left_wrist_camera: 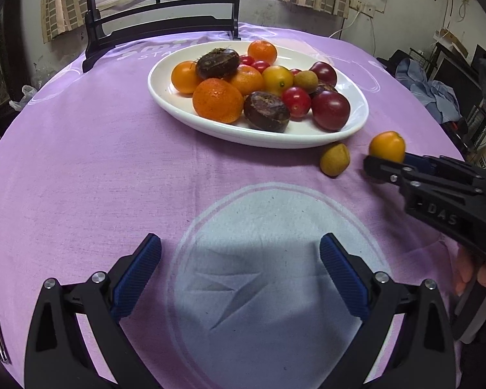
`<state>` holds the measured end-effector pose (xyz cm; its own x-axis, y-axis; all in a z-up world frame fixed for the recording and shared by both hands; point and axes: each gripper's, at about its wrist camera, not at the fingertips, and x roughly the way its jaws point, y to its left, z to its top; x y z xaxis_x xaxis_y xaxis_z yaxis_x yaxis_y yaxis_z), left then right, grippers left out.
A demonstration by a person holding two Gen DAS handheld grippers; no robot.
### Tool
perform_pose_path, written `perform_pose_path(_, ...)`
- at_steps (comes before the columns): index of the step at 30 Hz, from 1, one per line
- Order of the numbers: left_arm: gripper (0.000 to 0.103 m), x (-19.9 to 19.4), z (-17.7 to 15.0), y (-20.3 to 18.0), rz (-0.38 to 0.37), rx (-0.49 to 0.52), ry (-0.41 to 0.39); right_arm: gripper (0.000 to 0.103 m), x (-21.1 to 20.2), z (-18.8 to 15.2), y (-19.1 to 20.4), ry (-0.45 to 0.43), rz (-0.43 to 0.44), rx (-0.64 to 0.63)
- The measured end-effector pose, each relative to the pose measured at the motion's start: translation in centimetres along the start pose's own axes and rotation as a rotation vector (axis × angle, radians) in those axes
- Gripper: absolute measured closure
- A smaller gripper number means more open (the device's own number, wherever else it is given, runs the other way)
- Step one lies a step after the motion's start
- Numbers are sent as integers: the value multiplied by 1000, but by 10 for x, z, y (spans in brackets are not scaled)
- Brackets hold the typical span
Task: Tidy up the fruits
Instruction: 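Move both open tools back toward the last citrus fruits, then grasp an orange with the right tool while the left tool grasps a small yellow citrus, then carry the orange and citrus over the white plate and open both tools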
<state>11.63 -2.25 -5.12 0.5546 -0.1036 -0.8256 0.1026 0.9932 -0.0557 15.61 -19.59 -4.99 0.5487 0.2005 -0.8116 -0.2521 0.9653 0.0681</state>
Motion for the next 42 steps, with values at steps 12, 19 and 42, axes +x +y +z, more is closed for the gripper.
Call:
perform_pose_path(12,12,5,14,-36,6,30,10,67,-30,-16,-32,-41,12,58)
perform_pose_path(19,23,25,33,-60,17,58,35,67,-32,-16,-35,-40,31,58)
perform_pose_path(42,78,-22,34,-57,-80,93,-23,67,-36,-17,-19,-65,45,18)
